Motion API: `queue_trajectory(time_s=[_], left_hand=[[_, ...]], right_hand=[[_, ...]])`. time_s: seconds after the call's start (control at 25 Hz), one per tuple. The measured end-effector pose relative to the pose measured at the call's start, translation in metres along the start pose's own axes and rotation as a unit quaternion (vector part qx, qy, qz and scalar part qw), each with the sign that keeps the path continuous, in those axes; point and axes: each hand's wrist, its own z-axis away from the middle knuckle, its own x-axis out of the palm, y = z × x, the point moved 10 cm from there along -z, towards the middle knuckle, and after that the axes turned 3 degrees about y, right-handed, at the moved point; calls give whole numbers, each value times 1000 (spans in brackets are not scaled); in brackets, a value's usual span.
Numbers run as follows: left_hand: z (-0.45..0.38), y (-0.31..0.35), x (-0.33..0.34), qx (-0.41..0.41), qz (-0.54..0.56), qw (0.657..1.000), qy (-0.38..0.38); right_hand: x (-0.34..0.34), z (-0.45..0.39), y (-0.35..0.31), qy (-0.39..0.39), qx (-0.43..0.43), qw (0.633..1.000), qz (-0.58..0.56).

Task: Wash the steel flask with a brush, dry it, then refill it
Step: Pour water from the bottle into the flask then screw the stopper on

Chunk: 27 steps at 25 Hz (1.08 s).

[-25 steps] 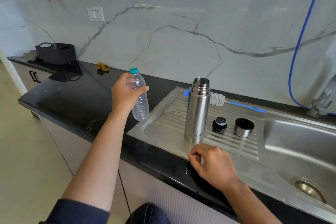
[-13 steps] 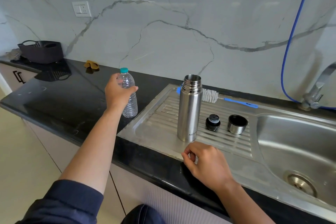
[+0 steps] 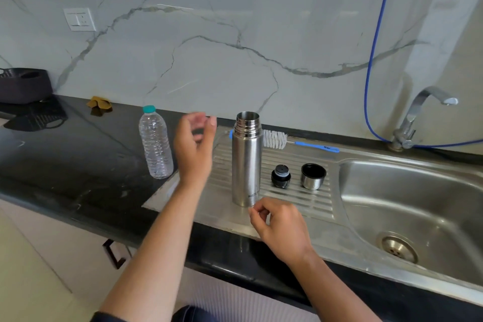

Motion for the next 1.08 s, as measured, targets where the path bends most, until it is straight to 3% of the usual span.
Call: queue_trajectory(time_s=[0.08, 0.2, 0.32, 0.4, 0.56, 0.72, 0.84, 0.92, 1.0, 1.08], left_hand=[[33, -14, 36, -64, 88, 992, -62], [70, -34, 70, -104, 120, 975, -154], [77, -46, 81, -111, 85, 970, -199], [76, -49, 79, -112, 67, 973, -193], [75, -51, 79, -111, 73, 975, -179], [73, -52, 81, -105, 72, 976, -179], [74, -51, 80, -107, 72, 976, -176], [74, -50, 79, -108, 74, 976, -175], [74, -50, 79, -110, 79, 976, -172], [74, -50, 79, -108, 79, 976, -171]], right_hand=[[-10, -2, 11, 32, 49, 997, -46], [-24, -5, 31, 87, 115, 985, -92], [-41, -37, 38, 91, 64, 992, 63], [-30, -72, 39, -23, 35, 977, 207], [17, -110, 42, -254, -37, 886, 386], [38, -116, 52, -348, -45, 829, 436], [31, -122, 47, -315, -47, 847, 427], [3, -137, 36, -237, -9, 905, 354], [-48, -157, 19, -101, 55, 974, 195], [-99, -168, -6, 35, 81, 996, -10]])
